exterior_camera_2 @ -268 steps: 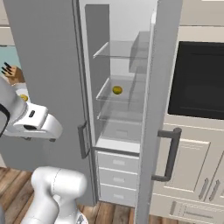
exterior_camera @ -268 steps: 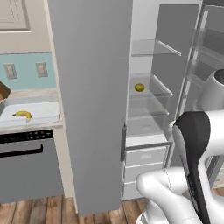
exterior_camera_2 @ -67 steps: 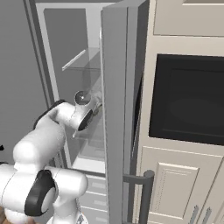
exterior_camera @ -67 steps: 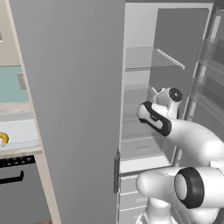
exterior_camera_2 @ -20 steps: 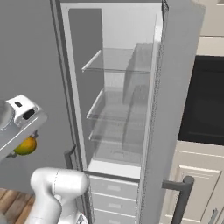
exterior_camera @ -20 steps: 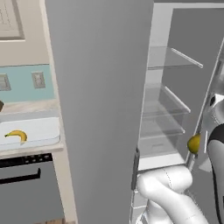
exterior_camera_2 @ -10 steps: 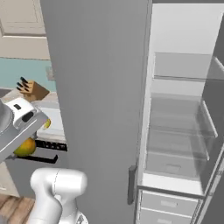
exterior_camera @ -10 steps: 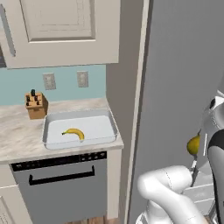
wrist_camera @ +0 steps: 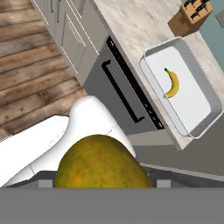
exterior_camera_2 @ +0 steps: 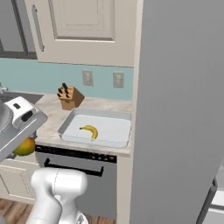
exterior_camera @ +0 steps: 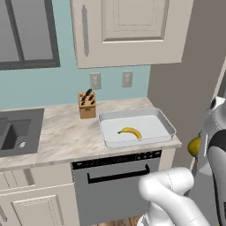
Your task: Pick the banana and orange from the fridge and place them inside the tupperware on the counter.
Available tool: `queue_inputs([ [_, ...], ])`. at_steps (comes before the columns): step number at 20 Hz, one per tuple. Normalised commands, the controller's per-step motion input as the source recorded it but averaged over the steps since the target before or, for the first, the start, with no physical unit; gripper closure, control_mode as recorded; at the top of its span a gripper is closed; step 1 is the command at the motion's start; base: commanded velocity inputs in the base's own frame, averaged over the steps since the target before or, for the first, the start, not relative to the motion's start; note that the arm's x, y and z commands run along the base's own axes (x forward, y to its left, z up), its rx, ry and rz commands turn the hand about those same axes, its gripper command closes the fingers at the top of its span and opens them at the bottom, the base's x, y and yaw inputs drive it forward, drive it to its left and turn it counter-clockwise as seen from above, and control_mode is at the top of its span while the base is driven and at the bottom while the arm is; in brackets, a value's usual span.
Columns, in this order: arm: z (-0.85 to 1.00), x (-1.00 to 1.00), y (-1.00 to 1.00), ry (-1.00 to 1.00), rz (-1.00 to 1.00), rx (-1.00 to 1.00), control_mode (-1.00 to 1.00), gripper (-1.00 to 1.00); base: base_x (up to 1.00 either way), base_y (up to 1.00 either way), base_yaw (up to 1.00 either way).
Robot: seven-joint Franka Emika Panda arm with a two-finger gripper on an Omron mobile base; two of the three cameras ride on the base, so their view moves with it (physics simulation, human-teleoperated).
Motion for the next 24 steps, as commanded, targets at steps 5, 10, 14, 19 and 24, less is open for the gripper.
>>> queue_inputs([
  [5, 0.00, 0.00, 0.00, 0.00, 0.00, 0.00, 1.00, 1.00, 0.41, 0.01, -0.10],
  [10, -0.13, 0.44, -0.06, 0.00, -0.11, 0.00, -1.00, 1.00, 0.28, -0.04, -0.08],
  [14, -0.29, 0.80, 0.00, 0.00, -0.20, 0.00, -1.00, 1.00, 0.00, 0.00, 0.00],
  [19, -0.30, 0.51, 0.02, 0.00, -0.19, 0.00, -1.00, 1.00, 0.00, 0.00, 0.00],
  [24, -0.33, 0.25, 0.08, 0.00, -0.18, 0.00, -1.00, 1.00, 0.00, 0.00, 0.00],
])
